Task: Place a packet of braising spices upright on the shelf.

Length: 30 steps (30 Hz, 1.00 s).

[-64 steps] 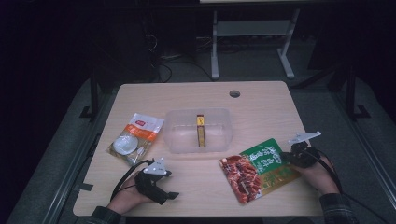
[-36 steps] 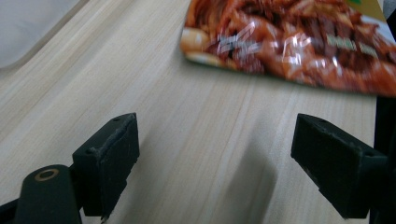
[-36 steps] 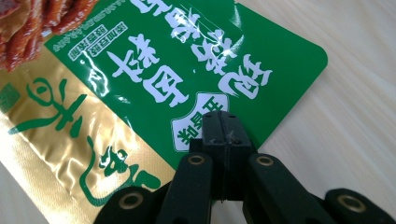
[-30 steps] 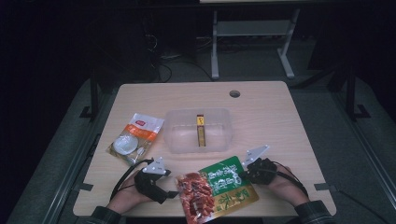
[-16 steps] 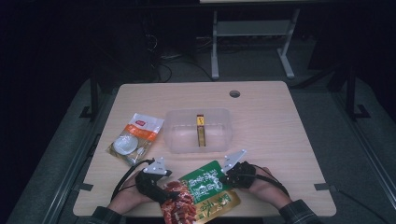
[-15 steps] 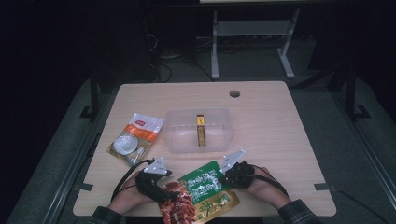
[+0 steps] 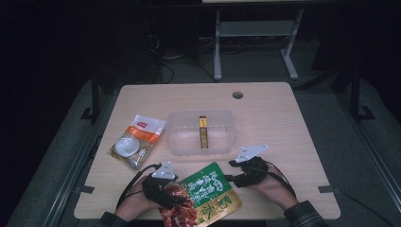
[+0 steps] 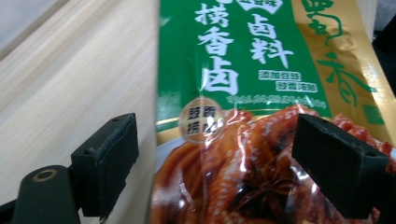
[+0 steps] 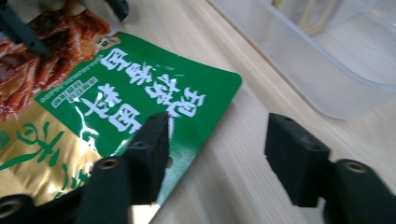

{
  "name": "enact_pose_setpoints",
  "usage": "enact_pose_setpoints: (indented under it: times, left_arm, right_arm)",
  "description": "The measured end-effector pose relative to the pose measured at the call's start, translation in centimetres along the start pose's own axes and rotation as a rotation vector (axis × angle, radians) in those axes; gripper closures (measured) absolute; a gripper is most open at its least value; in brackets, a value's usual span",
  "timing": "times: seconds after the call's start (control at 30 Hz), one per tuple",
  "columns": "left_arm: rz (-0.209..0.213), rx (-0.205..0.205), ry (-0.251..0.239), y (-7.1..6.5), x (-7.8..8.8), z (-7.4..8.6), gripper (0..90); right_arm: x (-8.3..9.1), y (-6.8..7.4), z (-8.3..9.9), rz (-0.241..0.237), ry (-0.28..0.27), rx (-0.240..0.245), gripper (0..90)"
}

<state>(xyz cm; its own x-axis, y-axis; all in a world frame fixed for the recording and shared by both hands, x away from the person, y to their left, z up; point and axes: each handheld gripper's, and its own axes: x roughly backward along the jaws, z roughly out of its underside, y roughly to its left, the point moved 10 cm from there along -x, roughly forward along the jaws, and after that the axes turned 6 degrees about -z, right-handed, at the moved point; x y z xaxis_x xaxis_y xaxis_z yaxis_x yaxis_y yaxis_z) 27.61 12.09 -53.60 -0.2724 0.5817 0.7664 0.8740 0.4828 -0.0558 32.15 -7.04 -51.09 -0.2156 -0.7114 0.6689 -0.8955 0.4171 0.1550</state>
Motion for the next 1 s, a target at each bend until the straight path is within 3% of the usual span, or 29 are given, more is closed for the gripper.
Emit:
enact_pose_setpoints:
  times: [0.23, 0.37, 0.53, 0.6, 0.77, 1.0]
  left_arm:
    - [0.005, -0.010, -0.007, -0.5, -0.5, -0.2, 14.3]
    - [-0.020, -0.025, -0.019, -0.6, -0.6, -0.3, 17.1]
    - [-0.034, -0.034, -0.019, -0.6, -0.4, -0.3, 33.5]
    - [-0.040, -0.061, -0.016, -0.8, -0.4, -0.3, 41.0]
    - [-0.053, -0.081, -0.007, -1.0, -0.5, -0.5, 61.0]
    - [-0.040, -0.074, 0.002, -1.2, -0.5, -0.6, 81.2]
  right_arm:
    - [0.2, -0.4, 0.2, 0.025, 0.001, -0.011, 31.4]
    - [0.2, -0.6, 0.2, 0.031, 0.000, -0.008, 30.1]
    - [0.4, -0.7, 0.1, 0.034, -0.011, -0.014, 30.0]
    - [0.4, -0.7, 0.0, 0.029, -0.013, -0.022, 30.1]
    - [0.7, -0.9, -0.1, 0.044, -0.026, -0.018, 30.5]
    - [1.1, -1.2, -0.2, 0.052, -0.046, -0.031, 30.7]
